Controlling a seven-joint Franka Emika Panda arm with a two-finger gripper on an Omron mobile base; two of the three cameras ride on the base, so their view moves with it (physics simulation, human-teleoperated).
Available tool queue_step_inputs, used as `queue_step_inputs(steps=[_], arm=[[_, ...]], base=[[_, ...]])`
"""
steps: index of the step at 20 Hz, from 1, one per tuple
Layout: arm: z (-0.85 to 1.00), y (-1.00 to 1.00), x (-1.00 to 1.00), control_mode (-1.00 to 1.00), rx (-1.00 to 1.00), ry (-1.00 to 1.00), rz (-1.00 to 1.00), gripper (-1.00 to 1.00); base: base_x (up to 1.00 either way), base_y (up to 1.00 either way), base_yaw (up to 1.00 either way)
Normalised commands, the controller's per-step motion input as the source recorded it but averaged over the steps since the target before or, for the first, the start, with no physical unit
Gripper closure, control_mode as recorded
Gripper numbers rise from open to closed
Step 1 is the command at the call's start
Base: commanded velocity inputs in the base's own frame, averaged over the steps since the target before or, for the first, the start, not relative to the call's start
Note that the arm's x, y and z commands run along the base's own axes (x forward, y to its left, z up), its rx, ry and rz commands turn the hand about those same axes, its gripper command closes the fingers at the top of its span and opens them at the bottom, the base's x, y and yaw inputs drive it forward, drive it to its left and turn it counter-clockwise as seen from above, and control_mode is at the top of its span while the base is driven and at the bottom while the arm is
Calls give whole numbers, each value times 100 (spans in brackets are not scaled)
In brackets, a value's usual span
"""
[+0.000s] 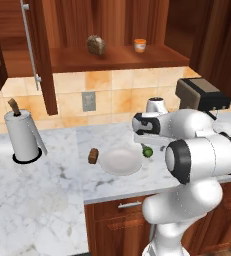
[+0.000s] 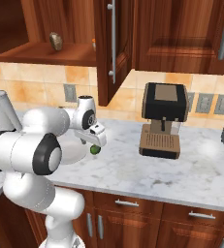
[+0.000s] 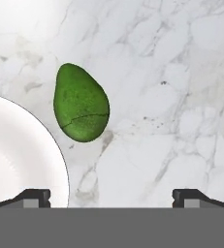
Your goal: Pick the avocado and bread from the counter and place them on the plate. Then pick the jam from the cabinet and place it next to the plate. Lastly close the cabinet door.
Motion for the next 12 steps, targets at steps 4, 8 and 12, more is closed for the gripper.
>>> queue_step_inputs(steps=[4,8,12], arm=[[-25,-3,24,-100,0,3,0,-100],[-24,0,25,-100,0,4,0,-100],[-19,0,27,-100,0,2,0,-100]], base=[[0,0,0],[0,0,0],[0,0,0]])
